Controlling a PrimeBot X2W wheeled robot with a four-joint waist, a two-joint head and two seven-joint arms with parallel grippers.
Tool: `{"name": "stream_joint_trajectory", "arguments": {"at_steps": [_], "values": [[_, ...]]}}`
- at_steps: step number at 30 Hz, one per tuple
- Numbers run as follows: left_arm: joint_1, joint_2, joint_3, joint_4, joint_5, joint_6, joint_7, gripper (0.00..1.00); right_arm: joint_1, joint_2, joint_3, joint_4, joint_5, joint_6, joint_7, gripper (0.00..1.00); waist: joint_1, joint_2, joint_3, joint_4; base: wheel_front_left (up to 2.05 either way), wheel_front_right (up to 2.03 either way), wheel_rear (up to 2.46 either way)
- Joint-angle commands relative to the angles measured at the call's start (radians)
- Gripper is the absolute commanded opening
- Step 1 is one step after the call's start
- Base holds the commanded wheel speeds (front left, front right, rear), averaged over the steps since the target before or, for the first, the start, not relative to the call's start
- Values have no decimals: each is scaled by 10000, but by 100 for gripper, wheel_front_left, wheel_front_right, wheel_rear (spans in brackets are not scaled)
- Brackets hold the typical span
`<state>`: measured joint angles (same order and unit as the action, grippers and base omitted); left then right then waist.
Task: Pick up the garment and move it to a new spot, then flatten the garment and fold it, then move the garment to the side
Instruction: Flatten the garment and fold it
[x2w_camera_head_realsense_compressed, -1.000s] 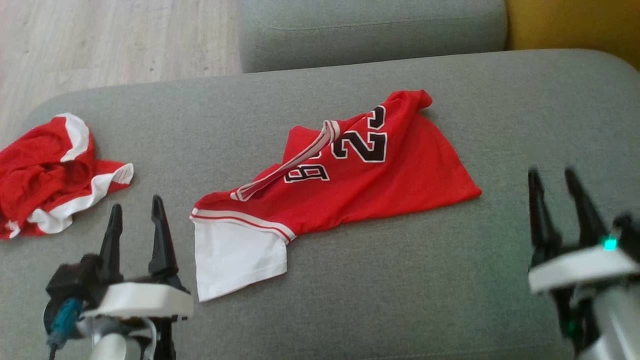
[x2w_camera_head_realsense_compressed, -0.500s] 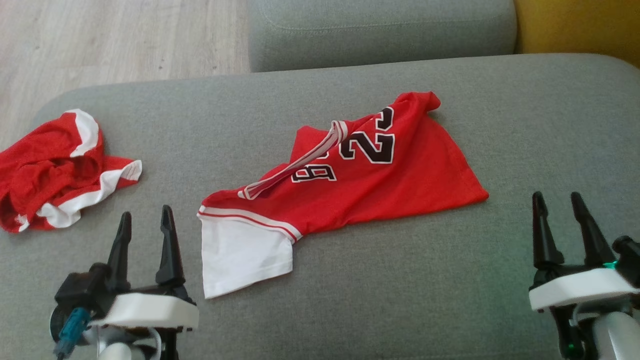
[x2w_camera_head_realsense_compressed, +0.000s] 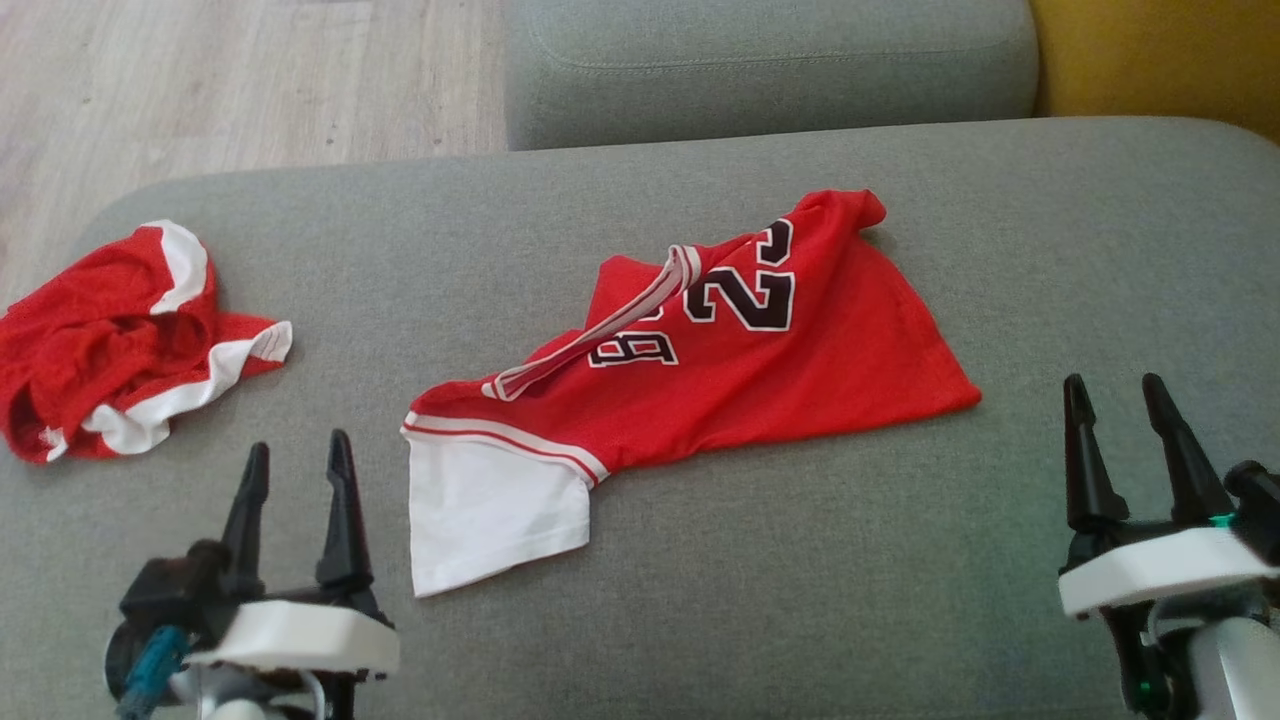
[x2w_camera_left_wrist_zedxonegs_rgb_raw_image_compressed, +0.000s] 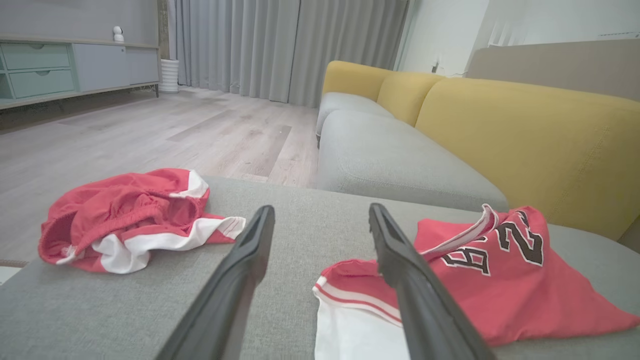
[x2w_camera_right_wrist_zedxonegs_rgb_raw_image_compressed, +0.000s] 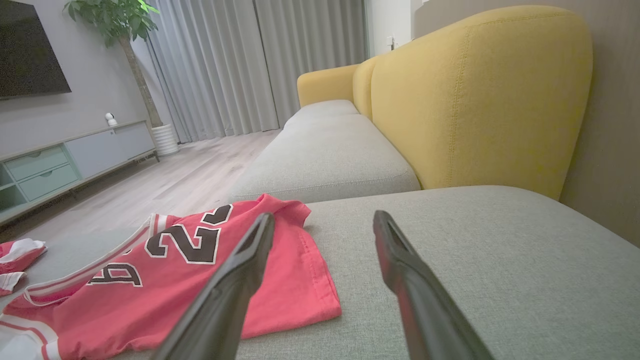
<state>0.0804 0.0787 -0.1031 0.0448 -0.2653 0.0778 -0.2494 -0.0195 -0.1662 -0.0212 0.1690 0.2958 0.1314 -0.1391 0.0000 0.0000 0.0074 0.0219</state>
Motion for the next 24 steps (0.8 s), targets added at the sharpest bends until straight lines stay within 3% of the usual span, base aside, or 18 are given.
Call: {"name": "stream_joint_trajectory", "arguments": {"at_steps": [1, 6, 14, 20, 24], "values": [[-299, -21, 310, -193, 69, -62, -25, 100, -150, -38, 138, -360, -110, -7, 54, 100, 0, 0, 15, 5, 0, 0, 0], [-358, 36, -66, 191, -267, -255, 1688, 100, -558, -3, 307, -62, -191, -7, 919, 100, 0, 0, 187, 90, 0, 0, 0], [-707, 102, -695, 432, -621, -226, 4704, 100, -2293, -523, 860, 1257, 132, -7, 4334, 100, 0, 0, 677, 455, 0, 0, 0], [-1205, 105, -929, 404, -755, 6, 6321, 100, -3408, -886, 910, 2493, 269, -7, 6255, 100, 0, 0, 1005, 824, 0, 0, 0], [-1438, 24, -1071, 419, -937, 72, 6782, 100, -3905, -979, 533, 3160, -29, -7, 6563, 100, 0, 0, 1208, 1012, 0, 0, 0]]}}
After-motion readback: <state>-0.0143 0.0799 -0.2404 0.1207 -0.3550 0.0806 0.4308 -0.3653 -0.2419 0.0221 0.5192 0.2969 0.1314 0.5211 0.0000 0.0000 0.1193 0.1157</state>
